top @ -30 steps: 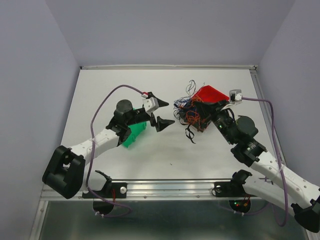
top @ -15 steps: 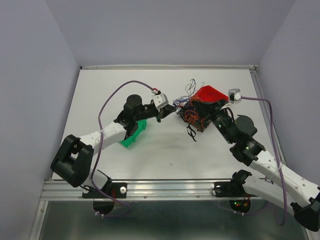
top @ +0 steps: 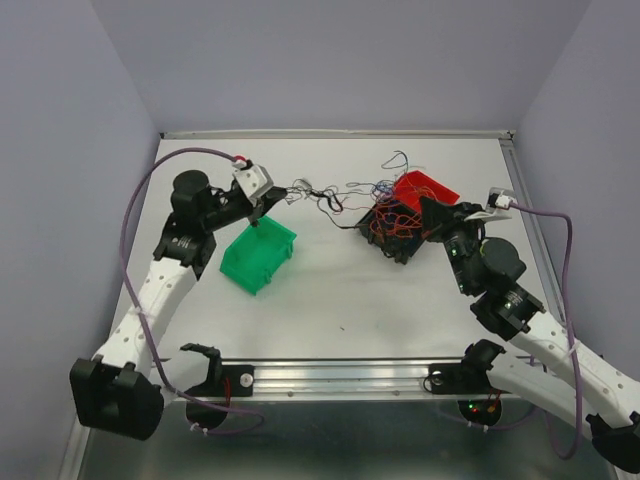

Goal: Untangle the cables

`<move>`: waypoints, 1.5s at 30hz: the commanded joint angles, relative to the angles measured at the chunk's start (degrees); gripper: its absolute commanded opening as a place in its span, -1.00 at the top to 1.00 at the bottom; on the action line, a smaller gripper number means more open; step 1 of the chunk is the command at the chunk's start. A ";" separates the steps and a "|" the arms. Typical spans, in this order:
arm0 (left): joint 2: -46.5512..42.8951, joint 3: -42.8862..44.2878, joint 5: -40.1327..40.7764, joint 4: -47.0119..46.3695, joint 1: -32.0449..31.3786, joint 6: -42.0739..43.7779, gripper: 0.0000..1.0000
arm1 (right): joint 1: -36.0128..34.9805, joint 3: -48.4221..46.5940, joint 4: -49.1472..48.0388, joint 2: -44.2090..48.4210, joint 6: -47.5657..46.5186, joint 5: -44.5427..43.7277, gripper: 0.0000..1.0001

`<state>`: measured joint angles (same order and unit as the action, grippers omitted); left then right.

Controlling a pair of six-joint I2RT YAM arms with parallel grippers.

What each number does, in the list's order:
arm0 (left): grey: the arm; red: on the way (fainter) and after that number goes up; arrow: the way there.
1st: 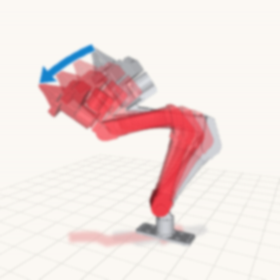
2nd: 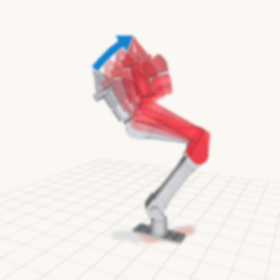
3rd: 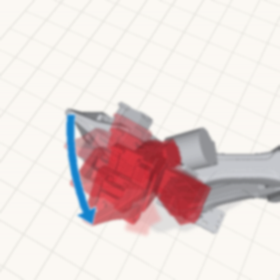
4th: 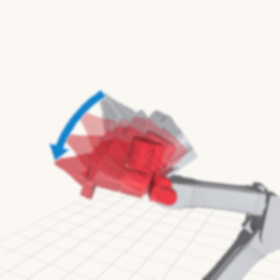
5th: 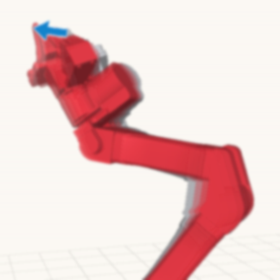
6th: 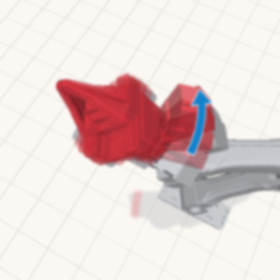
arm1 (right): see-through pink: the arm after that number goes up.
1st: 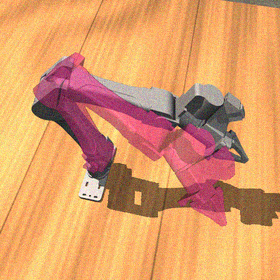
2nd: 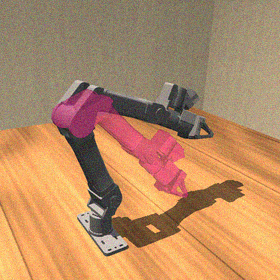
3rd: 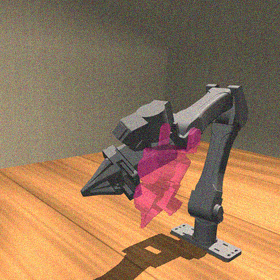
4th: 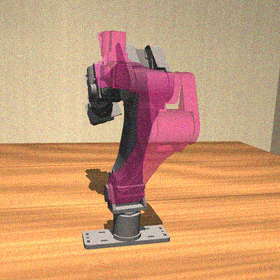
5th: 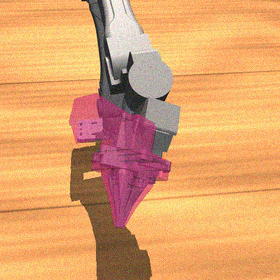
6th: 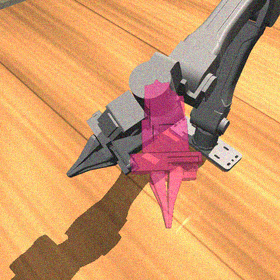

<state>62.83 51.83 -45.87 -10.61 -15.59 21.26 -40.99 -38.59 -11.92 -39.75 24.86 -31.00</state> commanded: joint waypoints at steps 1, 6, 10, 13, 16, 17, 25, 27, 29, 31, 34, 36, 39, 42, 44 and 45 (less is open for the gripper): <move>-8.94 2.31 1.82 17.88 5.39 11.86 1.00 | -0.40 -1.14 0.14 0.46 -0.08 -5.82 0.99; -18.77 -0.85 19.28 21.69 13.28 17.06 1.00 | -0.32 -1.05 0.59 1.07 0.01 -6.09 0.99; -25.28 -4.98 29.56 16.52 17.17 18.82 1.00 | -0.32 -1.57 0.59 0.64 -0.34 -3.63 0.99; -26.44 -3.94 36.01 14.40 18.93 19.08 1.00 | -0.32 -1.49 0.67 0.28 0.01 -4.85 0.99; -27.23 -1.39 36.83 15.18 20.78 19.79 1.00 | -0.32 -1.23 0.76 1.25 0.01 -3.98 0.99; -27.93 -0.25 32.99 17.18 20.78 20.05 1.00 | -0.32 -1.23 0.67 1.34 -0.25 -1.28 0.99; -23.99 11.87 26.62 23.71 20.87 16.28 1.00 | -0.32 -4.29 -0.38 -7.69 -2.71 13.92 0.99; -23.98 13.37 24.43 23.71 20.78 15.58 1.00 | -0.32 -5.53 -0.47 -10.95 -3.24 17.97 0.99; -23.81 16.70 18.93 25.28 20.78 14.17 1.00 | -0.40 -7.98 -0.47 -14.29 -4.29 25.33 0.99; -23.19 18.99 12.07 28.69 20.87 14.34 1.00 | -0.32 -9.57 -0.38 -19.65 -4.99 30.63 0.97; -22.66 23.04 5.63 32.74 20.78 15.04 1.00 | -0.49 -12.12 -0.38 -25.54 -6.31 43.02 0.77; -23.10 24.27 1.76 33.55 20.87 14.61 1.00 | -1.01 -13.09 -0.29 -27.39 -7.89 48.99 0.32; -24.33 24.28 -1.76 34.34 20.87 14.34 1.00 | -1.72 -12.30 -0.82 -26.79 -9.48 48.85 -0.14; -25.30 24.54 -2.47 34.17 20.78 13.90 1.00 | -1.81 -11.34 -1.61 -25.47 -10.27 48.85 -0.29; -26.00 24.81 -2.47 33.99 20.78 13.55 1.00 | -1.98 -10.46 -2.75 -24.77 -10.18 48.84 -0.56; -26.18 25.15 -2.73 33.82 20.78 13.55 1.00 | -1.90 -9.93 -3.54 -24.59 -10.01 49.63 -0.61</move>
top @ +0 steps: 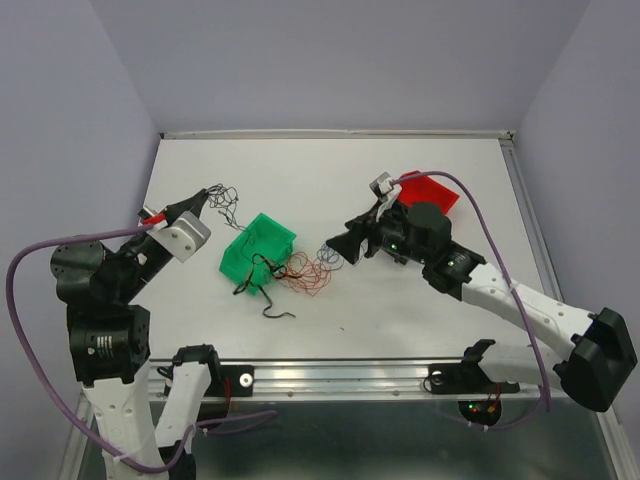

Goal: Untangle the cables

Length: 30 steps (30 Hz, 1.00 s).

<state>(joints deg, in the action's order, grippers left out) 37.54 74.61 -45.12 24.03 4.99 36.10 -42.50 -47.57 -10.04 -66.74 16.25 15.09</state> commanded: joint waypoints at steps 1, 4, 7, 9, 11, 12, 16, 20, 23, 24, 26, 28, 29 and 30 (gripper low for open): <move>-1.06 2.64 -3.83 -1.00 0.19 -1.64 1.00 | -0.48 -0.33 -6.64 2.40 -1.14 4.50 -0.70; -1.24 3.79 -6.37 -0.92 0.28 -2.87 1.00 | -0.91 1.78 -12.70 2.32 -0.61 10.12 -0.76; -1.15 5.28 -7.43 -1.09 0.28 -4.63 1.00 | -2.14 2.31 -13.95 1.62 -1.22 13.03 -0.78; -0.89 6.34 -7.88 -1.97 0.19 -6.65 1.00 | -2.93 2.22 -14.21 0.65 -2.45 12.77 -0.80; -0.80 6.86 -7.00 -5.28 0.19 -9.62 1.00 | -3.99 1.69 -14.04 -1.81 -2.89 12.16 -0.82; -0.89 7.04 -6.39 -6.96 0.28 -11.47 1.00 | -4.17 1.34 -14.13 -2.68 -3.24 12.15 -0.82; -0.01 9.49 -2.61 -16.63 0.19 -22.70 1.00 | -7.06 0.20 -15.18 -8.05 -4.38 10.75 -0.85; 4.90 18.70 -0.32 -20.59 0.19 -28.43 1.00 | -9.53 -0.33 -18.16 -12.87 -5.26 10.57 -0.85; 7.11 21.89 3.10 -23.06 0.28 -31.34 1.00 | -11.11 -1.55 -18.26 -15.34 -5.88 8.99 -0.85; 7.54 23.29 4.24 -23.67 0.19 -31.61 1.00 | -11.63 -1.82 -18.34 -17.09 -5.97 8.38 -0.85; 8.60 24.44 8.46 -25.07 0.19 -31.88 1.00 | -12.08 -2.52 -18.17 -18.68 -6.14 7.94 -0.85; 9.04 25.67 12.41 -26.22 0.19 -31.97 1.00 | -12.69 -3.23 -18.35 -20.97 -6.32 6.71 -0.85; 9.56 26.46 16.34 -27.62 0.28 -31.88 1.00 | -12.87 -3.49 -18.26 -21.76 -6.41 6.36 -0.85; 10.01 27.07 18.38 -28.33 0.19 -31.79 1.00 | -13.13 -3.75 -18.26 -22.46 -6.49 5.40 -0.85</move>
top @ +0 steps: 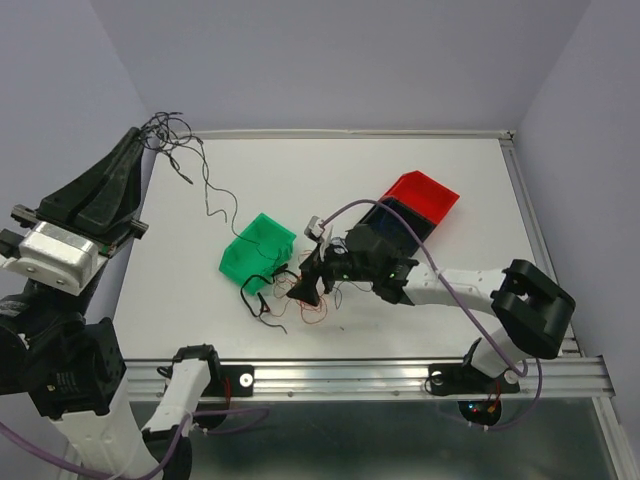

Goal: Untangle the cables

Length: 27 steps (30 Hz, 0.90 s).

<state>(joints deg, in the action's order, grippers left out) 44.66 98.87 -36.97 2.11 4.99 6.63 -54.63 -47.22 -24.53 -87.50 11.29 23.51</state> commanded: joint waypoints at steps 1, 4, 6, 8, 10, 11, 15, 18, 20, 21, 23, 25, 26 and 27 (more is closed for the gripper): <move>3.93 3.43 13.91 -7.63 0.19 -2.24 1.00 | -1.35 -4.63 -3.85 -3.27 -1.53 -3.81 -0.76; 5.69 6.68 17.98 -8.96 0.19 -2.24 1.00 | -1.88 -5.77 -3.68 -5.56 -1.09 -8.28 0.30; 7.27 8.26 20.18 -10.45 0.19 -2.15 1.00 | -1.88 -6.13 -3.68 -6.80 -0.22 -11.88 0.70; 8.24 8.79 23.34 -11.95 0.19 -0.84 1.00 | -1.88 -5.86 -3.59 -6.28 -0.21 -13.74 0.98; 8.60 9.15 26.85 -12.91 0.19 0.22 1.00 | -1.88 -5.52 -3.24 -5.40 1.01 -18.31 0.99; 8.86 8.97 29.82 -13.88 0.19 2.22 1.00 | -1.88 -4.82 -3.24 -4.09 1.10 -21.45 0.99; 9.30 8.36 36.52 -15.29 0.19 5.93 1.00 | -1.80 -3.84 -2.37 -2.76 3.47 -33.84 0.99; 9.65 7.83 43.11 -16.52 0.19 7.52 1.00 | -1.18 -6.11 2.72 -3.98 6.98 -48.52 0.99; 9.30 7.39 45.66 -18.01 0.19 7.87 1.00 | 0.75 -8.23 9.29 -6.79 12.06 -57.67 0.99; 9.13 7.13 46.11 -18.37 0.19 7.52 1.00 | 1.80 -9.54 11.50 -7.67 14.53 -60.22 0.99; 8.16 6.43 46.03 -19.42 0.28 7.25 1.00 | 6.19 -9.82 15.63 -9.61 19.27 -58.59 0.99; 7.46 5.98 46.02 -19.42 0.19 6.20 1.00 | 9.53 -9.56 16.79 -10.14 24.73 -52.70 0.99; 6.76 5.64 45.24 -19.34 0.28 5.94 1.00 | 12.07 -8.95 17.06 -10.06 26.31 -51.03 0.99; 6.23 5.20 44.01 -19.34 0.19 5.59 1.00 | 12.61 -8.85 17.06 -9.88 26.15 -49.62 0.99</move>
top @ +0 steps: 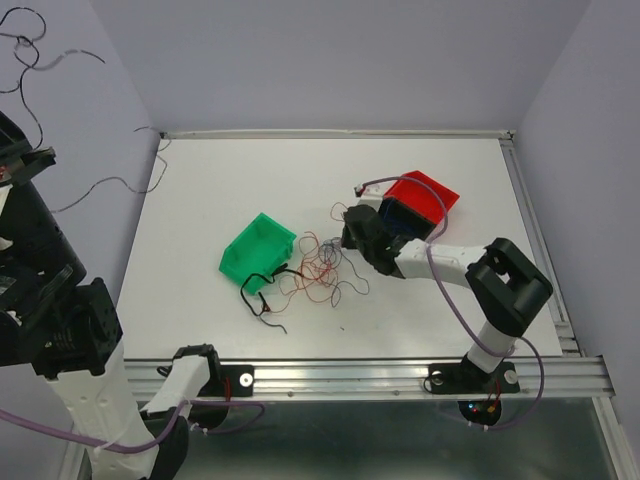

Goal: Untangle the cables

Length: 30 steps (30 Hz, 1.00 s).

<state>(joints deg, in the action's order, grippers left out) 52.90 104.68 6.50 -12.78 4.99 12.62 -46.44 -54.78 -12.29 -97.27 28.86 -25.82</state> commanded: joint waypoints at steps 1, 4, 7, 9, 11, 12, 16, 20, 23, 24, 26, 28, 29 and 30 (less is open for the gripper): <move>-2.71 -2.54 -1.47 -4.54 0.19 -0.84 1.00 | 4.51 -1.38 4.82 0.24 7.71 0.94 0.99; -6.05 -8.25 -12.45 -4.80 0.19 -2.51 1.00 | 4.51 -1.82 4.04 1.38 5.68 5.34 0.99; -7.46 -13.27 -14.41 -4.45 0.19 -2.87 1.00 | 4.42 -1.03 3.51 3.14 4.80 5.79 0.99; -8.87 -17.21 -14.59 -4.89 0.19 -1.90 1.00 | 4.51 -0.33 3.42 4.54 4.19 5.17 0.99; -9.92 -19.86 -14.76 -5.59 0.19 -1.64 1.00 | 4.51 0.03 3.24 5.43 3.92 5.17 0.99; -10.19 -20.91 -15.11 -5.68 0.19 -1.64 1.00 | 4.51 0.20 3.07 5.95 3.66 5.26 0.99; -11.15 -26.45 -18.01 -5.07 0.19 -1.90 1.00 | 4.51 1.52 2.28 8.76 3.31 5.35 0.99; -11.86 -30.67 -19.86 -6.20 0.19 -2.78 1.00 | 4.51 2.31 1.92 10.35 2.87 4.47 0.99; -12.30 -35.41 -22.40 -7.70 0.19 -4.61 1.00 | 4.51 2.66 1.66 11.05 2.69 4.55 0.99; -12.47 -35.43 -22.93 -8.49 0.19 -5.06 1.00 | 4.51 2.75 1.57 11.14 2.60 4.55 0.99; -13.17 -39.02 -24.34 -10.94 0.19 -6.20 1.00 | 4.51 2.75 1.57 11.14 2.43 4.47 0.99; -13.53 -42.10 -25.48 -12.35 0.19 -6.56 1.00 | 4.51 2.67 1.40 11.14 2.51 4.73 0.99; -13.44 -42.89 -25.66 -12.54 0.28 -7.08 1.00 | 4.51 2.75 1.40 11.05 2.51 4.73 0.99; -13.27 -44.29 -25.75 -12.62 0.19 -7.09 1.00 | 4.51 2.75 1.40 11.05 2.51 4.90 0.99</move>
<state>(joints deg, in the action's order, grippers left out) 40.05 63.18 -16.49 -19.20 4.99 7.60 -41.91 -52.97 -8.12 -87.96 32.12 -20.56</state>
